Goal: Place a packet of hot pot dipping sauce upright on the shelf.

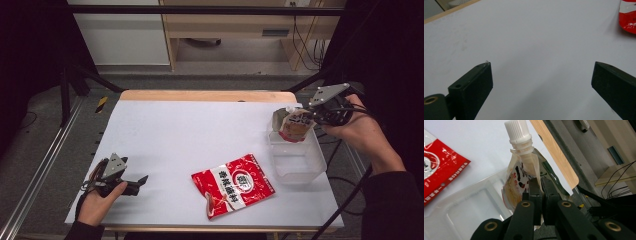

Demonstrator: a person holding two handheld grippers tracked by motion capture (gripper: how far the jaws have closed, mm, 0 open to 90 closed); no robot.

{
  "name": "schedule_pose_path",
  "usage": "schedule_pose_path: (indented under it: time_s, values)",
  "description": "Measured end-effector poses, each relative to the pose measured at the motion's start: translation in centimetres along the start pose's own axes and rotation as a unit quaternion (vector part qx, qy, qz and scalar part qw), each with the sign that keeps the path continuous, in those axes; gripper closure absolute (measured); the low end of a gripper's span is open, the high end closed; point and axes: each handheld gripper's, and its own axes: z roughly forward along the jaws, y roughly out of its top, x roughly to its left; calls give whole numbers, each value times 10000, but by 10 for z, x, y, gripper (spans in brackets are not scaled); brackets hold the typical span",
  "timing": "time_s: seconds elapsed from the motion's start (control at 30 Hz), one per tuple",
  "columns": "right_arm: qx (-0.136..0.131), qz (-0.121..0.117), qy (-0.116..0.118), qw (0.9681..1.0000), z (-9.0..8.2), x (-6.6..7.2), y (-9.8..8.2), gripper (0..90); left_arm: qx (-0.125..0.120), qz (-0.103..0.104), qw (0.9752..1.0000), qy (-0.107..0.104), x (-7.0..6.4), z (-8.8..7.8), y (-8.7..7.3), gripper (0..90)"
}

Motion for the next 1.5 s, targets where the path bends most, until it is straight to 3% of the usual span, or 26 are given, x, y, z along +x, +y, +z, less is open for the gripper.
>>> schedule_pose_path:
  time_s: [0.53,0.93,1.3,1.5]
  values:
    - [4,-96,2,10000,18,-4,-4,880,42,44,10000,-22,-2,2,0,33]
    - [115,-97,254,9996,38,3,-8,878,60,49,10000,-39,-3,2,0,33]
    - [166,41,452,9988,54,8,-16,877,87,67,9999,-44,-3,3,0,33]
    - [189,79,465,9987,61,9,-19,875,88,62,9999,-50,-3,3,0,33]
